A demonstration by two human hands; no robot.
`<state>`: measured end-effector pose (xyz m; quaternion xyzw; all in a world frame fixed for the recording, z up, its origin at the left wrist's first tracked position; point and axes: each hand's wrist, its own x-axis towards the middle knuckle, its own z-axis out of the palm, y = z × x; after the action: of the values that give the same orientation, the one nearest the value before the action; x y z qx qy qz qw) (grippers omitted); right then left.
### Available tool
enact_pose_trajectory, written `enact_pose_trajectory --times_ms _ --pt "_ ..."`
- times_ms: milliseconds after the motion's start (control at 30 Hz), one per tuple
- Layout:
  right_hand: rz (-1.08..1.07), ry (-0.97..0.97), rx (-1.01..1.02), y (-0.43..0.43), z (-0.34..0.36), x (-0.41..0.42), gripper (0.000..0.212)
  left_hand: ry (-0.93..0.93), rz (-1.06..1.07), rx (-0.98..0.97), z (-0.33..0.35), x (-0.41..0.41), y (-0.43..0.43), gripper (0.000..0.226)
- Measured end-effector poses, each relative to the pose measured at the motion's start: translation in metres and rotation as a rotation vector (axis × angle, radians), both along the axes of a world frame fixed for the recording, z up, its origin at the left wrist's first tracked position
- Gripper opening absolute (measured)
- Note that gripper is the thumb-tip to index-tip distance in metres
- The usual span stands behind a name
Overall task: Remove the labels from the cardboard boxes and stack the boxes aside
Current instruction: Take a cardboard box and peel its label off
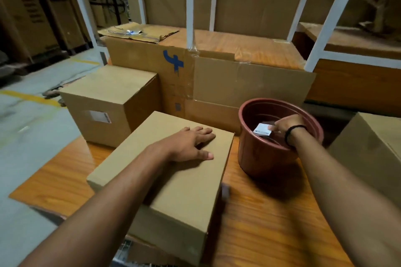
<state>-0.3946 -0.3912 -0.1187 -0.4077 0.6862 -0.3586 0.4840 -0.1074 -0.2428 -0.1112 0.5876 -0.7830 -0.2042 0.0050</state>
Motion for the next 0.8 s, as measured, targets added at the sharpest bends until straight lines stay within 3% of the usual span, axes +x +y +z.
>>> enact_pose_trajectory --times_ms 100,167,267,367,467,633,800 --pt "-0.076 -0.074 -0.024 -0.010 -0.013 -0.001 0.027 0.024 0.024 0.006 -0.003 0.001 -0.001 0.069" --pt "-0.121 -0.082 -0.004 -0.013 -0.016 -0.005 0.027 0.028 0.029 0.018 -0.004 0.001 -0.002 0.069" --pt "-0.034 -0.012 0.003 -0.006 -0.007 -0.010 0.016 0.034 0.028 0.016 -0.006 0.002 -0.004 0.070" --pt "0.084 0.042 -0.073 0.004 0.000 -0.009 0.031 0.033 0.026 0.010 -0.006 0.002 -0.005 0.070" --pt "0.152 0.075 -0.165 0.025 0.007 0.012 0.030 0.029 0.018 0.000 -0.007 0.003 -0.006 0.072" --pt "0.232 0.477 -0.547 0.097 0.020 0.071 0.016 0.025 -0.006 -0.022 0.002 0.017 0.006 0.068" --pt "0.360 0.635 -0.497 0.169 0.004 0.115 0.033 0.081 0.093 -0.032 0.009 0.084 0.043 0.069"
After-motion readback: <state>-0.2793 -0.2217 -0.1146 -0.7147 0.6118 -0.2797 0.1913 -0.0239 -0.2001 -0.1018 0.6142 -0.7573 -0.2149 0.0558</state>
